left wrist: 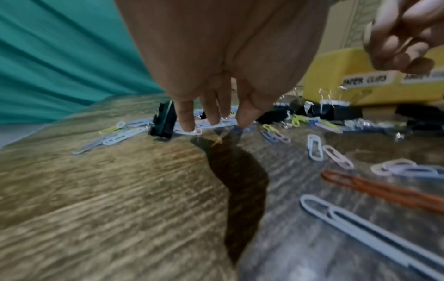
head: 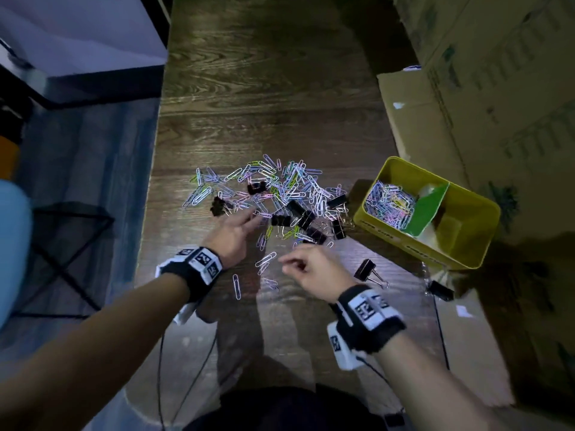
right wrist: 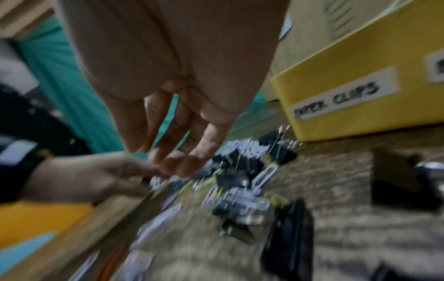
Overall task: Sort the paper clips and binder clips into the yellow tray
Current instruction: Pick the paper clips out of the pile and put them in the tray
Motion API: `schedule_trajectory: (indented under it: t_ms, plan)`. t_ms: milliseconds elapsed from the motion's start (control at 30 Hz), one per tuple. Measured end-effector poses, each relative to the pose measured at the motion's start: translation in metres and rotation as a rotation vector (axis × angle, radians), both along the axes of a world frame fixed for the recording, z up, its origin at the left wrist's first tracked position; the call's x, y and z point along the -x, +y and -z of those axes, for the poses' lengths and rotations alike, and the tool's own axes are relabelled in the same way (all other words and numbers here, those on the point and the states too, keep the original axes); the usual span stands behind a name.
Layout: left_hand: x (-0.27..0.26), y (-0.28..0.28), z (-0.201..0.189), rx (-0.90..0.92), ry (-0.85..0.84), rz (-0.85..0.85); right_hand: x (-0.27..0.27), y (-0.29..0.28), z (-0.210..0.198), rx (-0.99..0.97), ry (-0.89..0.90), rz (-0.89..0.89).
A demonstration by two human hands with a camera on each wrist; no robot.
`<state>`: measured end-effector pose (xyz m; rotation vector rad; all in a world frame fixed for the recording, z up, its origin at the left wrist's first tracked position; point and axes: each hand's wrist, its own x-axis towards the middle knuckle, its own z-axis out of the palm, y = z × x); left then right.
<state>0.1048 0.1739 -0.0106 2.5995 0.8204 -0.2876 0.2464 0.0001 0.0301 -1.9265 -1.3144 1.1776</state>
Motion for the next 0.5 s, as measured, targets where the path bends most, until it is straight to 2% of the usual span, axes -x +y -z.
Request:
schedule_trajectory:
  t_ms: [133, 300, 367, 467, 500]
  plan:
    - [-0.003, -0.008, 0.002, 0.012, 0.213, 0.068, 0.028, 0.020, 0.016, 0.007, -0.126, -0.208]
    - [0.016, -0.018, -0.002, -0.060, 0.208, 0.169, 0.025, 0.047, 0.013, 0.050, -0.211, -0.101]
    - [0.031, -0.026, 0.000, -0.057, 0.167, 0.195, 0.019, 0.051, 0.011, 0.109, -0.202, -0.053]
    - [0.053, -0.037, 0.004, -0.085, 0.007, 0.276, 0.010, 0.048, 0.013, 0.110, -0.216, -0.031]
    - [0.055, -0.039, 0.005, -0.092, -0.055, 0.249, 0.009, 0.047, 0.014, 0.101, -0.219, -0.030]
